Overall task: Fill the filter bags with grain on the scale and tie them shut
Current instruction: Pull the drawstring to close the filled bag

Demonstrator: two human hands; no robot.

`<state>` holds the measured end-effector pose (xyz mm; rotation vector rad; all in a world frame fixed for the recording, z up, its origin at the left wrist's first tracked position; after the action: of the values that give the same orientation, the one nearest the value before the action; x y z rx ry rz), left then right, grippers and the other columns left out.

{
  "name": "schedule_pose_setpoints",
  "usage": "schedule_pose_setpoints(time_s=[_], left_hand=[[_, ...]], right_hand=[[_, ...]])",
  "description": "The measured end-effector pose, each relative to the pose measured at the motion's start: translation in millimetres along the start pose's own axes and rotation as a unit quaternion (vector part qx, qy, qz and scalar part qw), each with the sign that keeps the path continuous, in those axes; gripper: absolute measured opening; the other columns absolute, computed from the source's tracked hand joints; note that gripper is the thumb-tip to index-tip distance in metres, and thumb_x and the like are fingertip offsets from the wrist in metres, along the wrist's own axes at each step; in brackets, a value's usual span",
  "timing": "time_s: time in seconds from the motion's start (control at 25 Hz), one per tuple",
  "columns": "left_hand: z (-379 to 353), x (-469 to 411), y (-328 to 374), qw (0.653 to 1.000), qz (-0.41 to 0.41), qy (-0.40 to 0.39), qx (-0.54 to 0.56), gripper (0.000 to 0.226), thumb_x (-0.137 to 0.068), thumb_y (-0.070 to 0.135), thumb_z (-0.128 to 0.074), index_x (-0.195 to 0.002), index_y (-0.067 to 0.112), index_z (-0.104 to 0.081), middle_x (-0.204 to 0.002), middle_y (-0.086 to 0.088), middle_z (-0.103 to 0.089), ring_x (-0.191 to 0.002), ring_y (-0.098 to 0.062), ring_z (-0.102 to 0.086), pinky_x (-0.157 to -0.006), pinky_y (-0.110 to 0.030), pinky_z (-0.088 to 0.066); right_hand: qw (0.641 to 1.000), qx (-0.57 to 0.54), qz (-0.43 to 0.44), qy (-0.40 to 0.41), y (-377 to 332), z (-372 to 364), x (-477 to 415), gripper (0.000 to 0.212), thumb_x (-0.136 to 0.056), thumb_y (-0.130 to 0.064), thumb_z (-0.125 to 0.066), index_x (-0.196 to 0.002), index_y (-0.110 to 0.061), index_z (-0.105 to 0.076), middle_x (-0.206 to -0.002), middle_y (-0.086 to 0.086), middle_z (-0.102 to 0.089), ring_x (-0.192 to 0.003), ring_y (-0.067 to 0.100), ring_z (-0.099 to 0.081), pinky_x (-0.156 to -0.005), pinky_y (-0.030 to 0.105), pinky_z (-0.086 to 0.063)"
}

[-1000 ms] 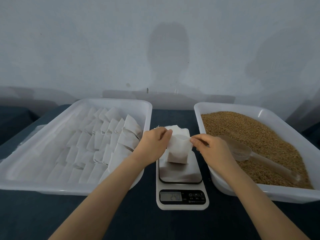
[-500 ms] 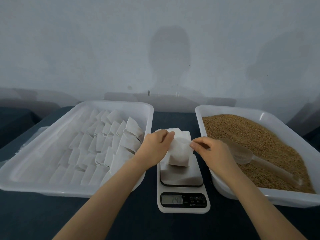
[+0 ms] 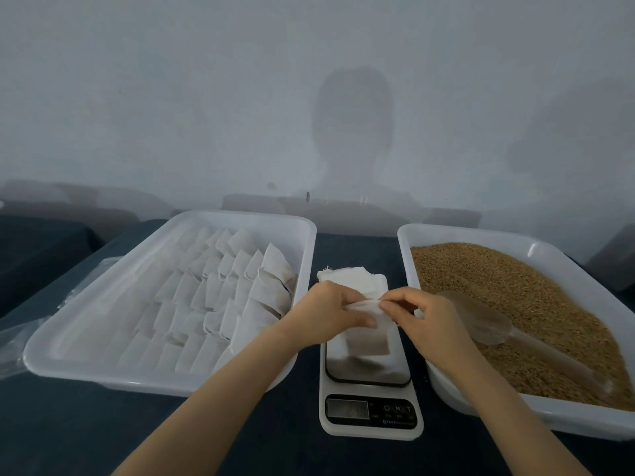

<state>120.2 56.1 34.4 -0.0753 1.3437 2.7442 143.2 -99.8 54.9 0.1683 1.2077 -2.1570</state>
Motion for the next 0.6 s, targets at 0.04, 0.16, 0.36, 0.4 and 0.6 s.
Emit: schedule_pose_setpoints(time_s=[0.04, 0.16, 0.36, 0.4, 0.6], left_hand=[[2.0, -2.0, -0.9, 1.000, -0.005, 0.015, 0.021, 0.025, -0.078, 0.031, -0.078, -0.059, 0.040, -0.066, -0.049, 0.020, -0.049, -0.049, 0.003, -0.043, -0.050, -0.010, -0.032], [6.6, 0.7, -0.1, 0.998, -0.009, 0.035, 0.056, 0.030, -0.078, 0.024, -0.079, -0.054, 0.033, -0.064, -0.042, 0.019, -0.046, -0.043, 0.002, -0.041, -0.047, -0.007, -0.030], [7.8, 3.0, 1.3, 0.995, -0.023, 0.040, 0.088, 0.018, -0.079, 0.020, -0.078, -0.069, 0.033, -0.070, -0.055, 0.022, -0.060, -0.054, 0.007, -0.052, -0.055, -0.005, -0.037], [9.0, 3.8, 2.9, 0.995, -0.023, 0.041, 0.090, 0.017, -0.079, 0.020, -0.078, -0.071, 0.033, -0.071, -0.057, 0.022, -0.062, -0.056, 0.008, -0.054, -0.056, -0.005, -0.039], [14.3, 2.5, -0.9, 0.993, -0.007, 0.068, 0.100, 0.017, -0.079, 0.017, -0.078, -0.073, 0.031, -0.071, -0.062, 0.021, -0.066, -0.061, 0.005, -0.061, -0.060, -0.008, -0.045]], right_hand=[[1.000, -0.015, -0.012, 0.013, 1.4, 1.5, -0.7, 0.014, -0.085, -0.016, -0.067, -0.083, -0.031, -0.068, -0.077, -0.014, -0.069, -0.075, -0.003, -0.061, -0.069, 0.007, -0.044], [0.998, -0.042, -0.022, 0.047, 1.6, 6.1, -1.1, 0.020, -0.084, -0.013, -0.067, -0.079, -0.033, -0.067, -0.075, -0.017, -0.068, -0.073, -0.002, -0.062, -0.067, 0.007, -0.044], [0.997, -0.063, -0.049, -0.002, 3.9, 2.2, -0.1, 0.014, -0.083, -0.020, -0.069, -0.083, -0.033, -0.068, -0.079, -0.016, -0.068, -0.072, -0.003, -0.061, -0.064, 0.007, -0.045], [0.997, -0.053, -0.062, -0.015, 6.6, 0.1, -0.5, 0.011, -0.083, -0.021, -0.070, -0.081, -0.031, -0.069, -0.075, -0.011, -0.068, -0.066, 0.000, -0.059, -0.059, 0.008, -0.043], [0.995, -0.051, -0.081, 0.025, 11.8, 4.0, -1.9, 0.007, -0.084, -0.018, -0.068, -0.077, -0.019, -0.071, -0.071, 0.001, -0.068, -0.068, 0.012, -0.059, -0.059, 0.018, -0.043]])
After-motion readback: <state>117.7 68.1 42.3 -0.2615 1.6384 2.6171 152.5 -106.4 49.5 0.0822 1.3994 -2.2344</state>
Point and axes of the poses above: each hand's wrist, its own x-axis away from the middle knuckle, its own z-axis out of the back of the hand, y = z × x, the point moved 6 cm from there along -x, towards the middle knuckle
